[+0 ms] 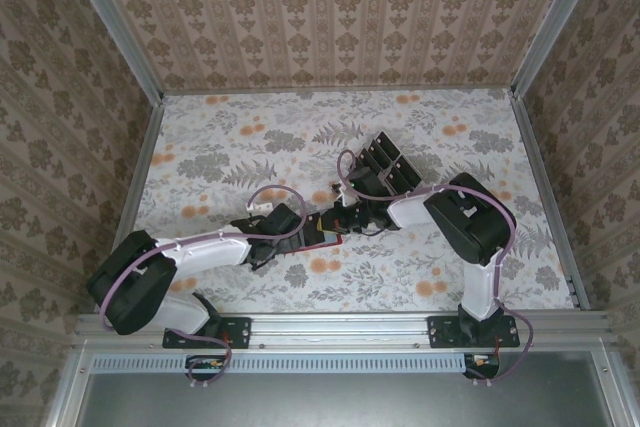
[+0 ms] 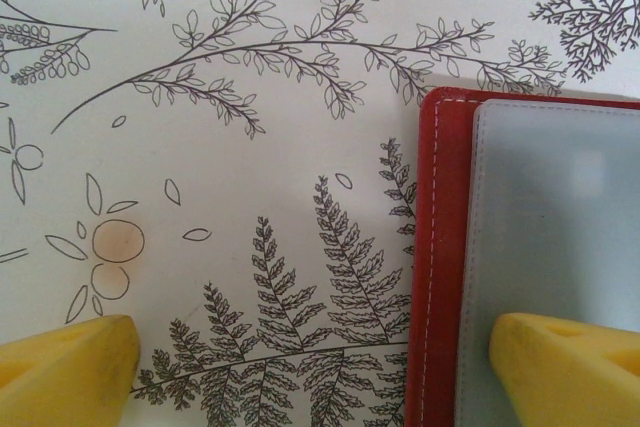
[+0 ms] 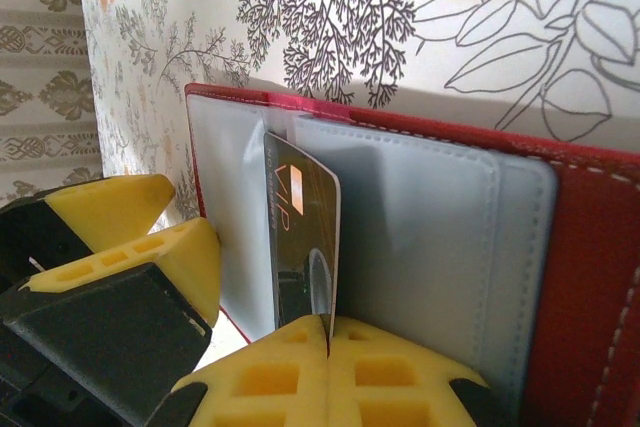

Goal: Put the credit cards into the card holder
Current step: Insert the credit card into the card slot.

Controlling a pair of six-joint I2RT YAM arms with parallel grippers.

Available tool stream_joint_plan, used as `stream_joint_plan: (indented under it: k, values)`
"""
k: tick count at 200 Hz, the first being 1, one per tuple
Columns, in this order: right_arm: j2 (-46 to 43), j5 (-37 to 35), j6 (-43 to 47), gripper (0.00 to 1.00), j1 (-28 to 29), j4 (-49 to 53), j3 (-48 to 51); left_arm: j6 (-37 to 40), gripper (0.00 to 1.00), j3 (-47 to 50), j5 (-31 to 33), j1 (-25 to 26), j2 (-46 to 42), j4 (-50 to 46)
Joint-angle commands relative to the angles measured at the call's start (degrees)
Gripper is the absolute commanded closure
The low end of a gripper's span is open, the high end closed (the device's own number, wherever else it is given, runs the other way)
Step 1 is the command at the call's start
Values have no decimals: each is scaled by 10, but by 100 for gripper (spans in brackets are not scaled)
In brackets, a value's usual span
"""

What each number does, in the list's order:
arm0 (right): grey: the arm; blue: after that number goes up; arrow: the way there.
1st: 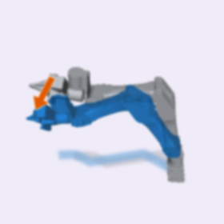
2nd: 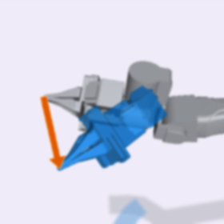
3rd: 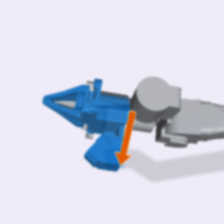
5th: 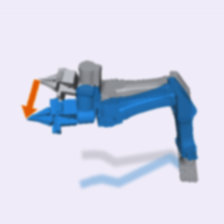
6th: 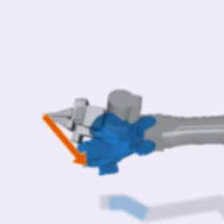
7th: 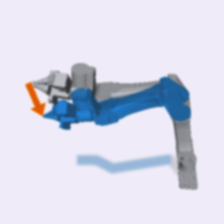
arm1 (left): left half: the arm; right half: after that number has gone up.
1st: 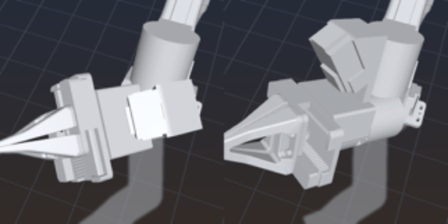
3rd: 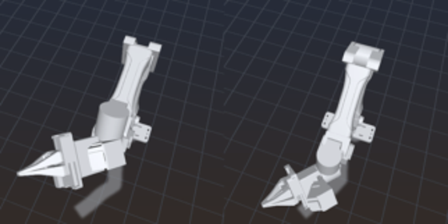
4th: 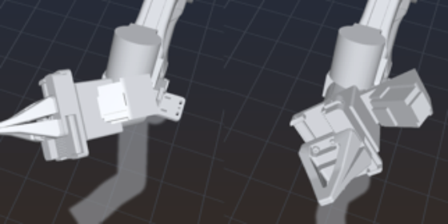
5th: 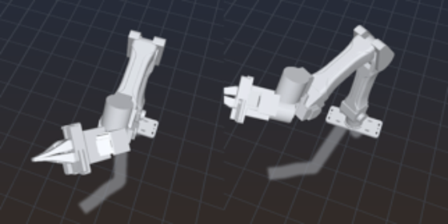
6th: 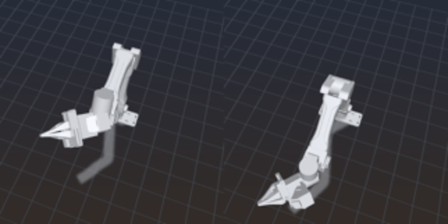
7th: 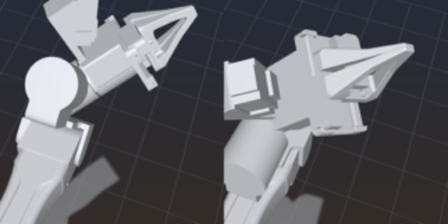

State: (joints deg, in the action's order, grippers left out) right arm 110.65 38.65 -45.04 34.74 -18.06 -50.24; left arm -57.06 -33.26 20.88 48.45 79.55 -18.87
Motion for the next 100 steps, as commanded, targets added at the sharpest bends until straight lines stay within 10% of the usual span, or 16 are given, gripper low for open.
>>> stream_joint_plan:
  k: [1,100]
  values:
    - [26,-22,-5,100,1,28,-5,-10,0,23,-15,4,21,-20]
    - [4,-41,-14,100,2,34,15,-12,0,24,-15,4,21,-19]
